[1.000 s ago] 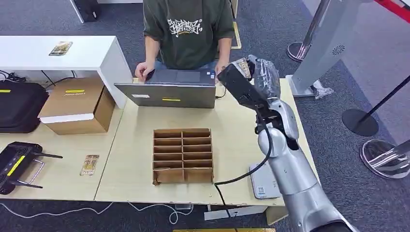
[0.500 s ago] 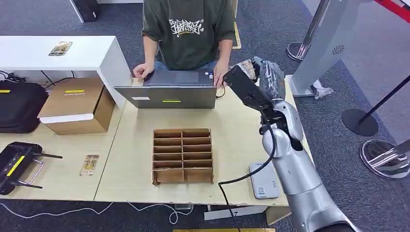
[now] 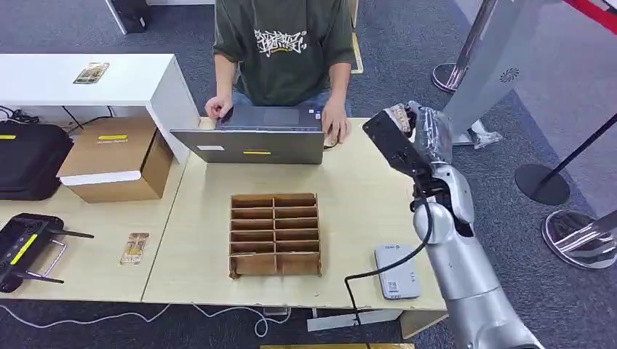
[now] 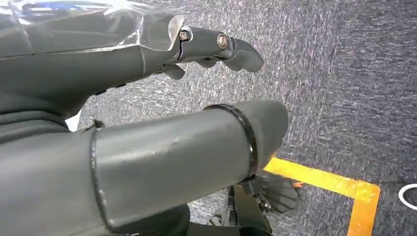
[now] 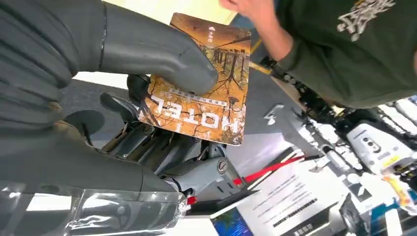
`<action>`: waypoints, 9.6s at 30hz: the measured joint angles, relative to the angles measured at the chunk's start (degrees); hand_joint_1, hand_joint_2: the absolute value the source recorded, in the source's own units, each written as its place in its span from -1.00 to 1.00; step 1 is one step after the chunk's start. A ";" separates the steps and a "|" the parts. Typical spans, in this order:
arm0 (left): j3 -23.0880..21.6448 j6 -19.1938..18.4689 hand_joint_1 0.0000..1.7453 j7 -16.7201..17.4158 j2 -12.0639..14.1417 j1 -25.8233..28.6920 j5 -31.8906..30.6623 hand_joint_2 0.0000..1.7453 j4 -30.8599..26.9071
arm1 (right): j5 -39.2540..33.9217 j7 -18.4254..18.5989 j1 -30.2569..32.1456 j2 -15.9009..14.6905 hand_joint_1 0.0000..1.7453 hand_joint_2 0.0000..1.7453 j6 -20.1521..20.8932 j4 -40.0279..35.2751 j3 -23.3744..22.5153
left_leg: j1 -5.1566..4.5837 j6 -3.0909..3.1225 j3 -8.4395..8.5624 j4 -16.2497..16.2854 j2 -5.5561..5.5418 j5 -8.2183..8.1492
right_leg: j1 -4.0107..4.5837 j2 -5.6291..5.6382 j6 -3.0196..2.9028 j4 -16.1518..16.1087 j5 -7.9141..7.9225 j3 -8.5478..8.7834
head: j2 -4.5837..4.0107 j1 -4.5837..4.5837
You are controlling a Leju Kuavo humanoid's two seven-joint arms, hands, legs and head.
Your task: Pass the card to the sensor for recognition and then transmit it.
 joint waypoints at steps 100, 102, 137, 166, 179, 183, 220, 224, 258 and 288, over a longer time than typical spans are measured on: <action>0.39 -4.70 -1.00 5.40 3.04 1.19 2.43 -1.00 0.00 | 8.00 3.86 36.45 8.48 1.00 1.00 -3.72 -16.67 -10.39 | 0.00 0.06 -0.07 -0.03 -0.01 -0.09 | 0.00 -0.03 0.05 -0.02 -0.07 -0.01 | 0.00 0.00; 0.53 -4.68 -1.00 5.35 3.04 1.19 2.51 -1.00 0.00 | 8.53 4.72 37.50 8.54 1.00 1.00 -3.41 -17.49 -9.58 | 0.00 0.05 -0.06 -0.03 -0.01 -0.10 | 0.00 -0.03 0.05 -0.02 -0.07 -0.01 | 0.00 0.00; 1.88 -1.38 -1.00 0.48 1.03 0.94 3.06 -1.00 0.00 | 2.23 6.60 36.99 8.52 1.00 1.00 -2.60 -11.04 -7.78 | 0.00 0.05 -0.05 -0.03 0.00 -0.10 | 0.00 -0.01 0.05 -0.02 -0.07 -0.01 | 0.00 0.00; 2.84 -0.90 -1.00 0.00 1.29 1.95 2.99 -1.00 0.00 | 10.32 3.58 38.05 7.91 1.00 1.00 -1.21 -10.88 -13.23 | 0.00 0.05 -0.05 -0.03 0.01 -0.11 | 0.00 -0.01 0.05 -0.02 -0.07 -0.02 | 0.00 0.00; 2.84 -0.92 -1.00 0.11 1.40 1.94 1.79 -1.00 0.00 | 7.93 0.09 38.03 7.69 1.00 1.00 0.22 -9.35 -15.20 | 0.00 0.05 -0.04 -0.03 0.01 -0.11 | 0.00 -0.01 0.05 -0.02 -0.07 -0.02 | 0.00 0.00; 2.84 -0.94 -1.00 0.55 1.60 1.94 1.38 -1.00 0.00 | 6.51 -0.31 38.11 7.69 1.00 1.00 0.92 -9.05 -15.79 | 0.00 0.05 -0.04 -0.03 0.02 -0.11 | 0.00 -0.01 0.05 -0.02 -0.07 -0.01 | 0.00 0.00; 2.86 -1.36 -1.00 0.37 1.79 1.95 1.49 -1.00 0.00 | 11.47 2.21 31.69 7.69 0.98 1.00 0.37 3.26 -15.63 | 0.00 0.05 0.23 -0.03 0.08 -0.09 | 0.01 0.06 0.02 -0.04 -0.01 0.21 | 0.00 0.00; 2.86 -1.36 -1.00 0.35 1.79 1.95 1.81 -1.00 0.00 | 11.50 1.92 31.52 7.69 0.94 1.00 0.32 3.37 -15.63 | 0.00 0.05 0.24 -0.03 0.09 -0.09 | 0.01 0.06 0.02 -0.04 -0.01 0.22 | 0.00 0.00; 4.00 -1.46 -1.00 -0.52 1.31 2.15 -0.11 -1.00 0.00 | 20.98 1.55 39.59 7.15 0.68 1.00 -5.68 -27.27 -11.43 | 0.00 0.06 -0.04 -0.02 0.05 -0.12 | 0.00 0.04 0.06 -0.03 -0.06 0.00 | 0.00 0.00; 2.25 -2.49 -1.00 1.40 0.61 -0.38 -4.57 -1.00 0.00 | 36.70 -6.05 5.77 1.29 1.00 1.00 -3.68 -7.40 7.64 | 0.00 0.03 -0.04 -0.02 0.06 -0.02 | 0.00 0.06 0.01 0.00 0.00 -0.01 | 0.00 0.00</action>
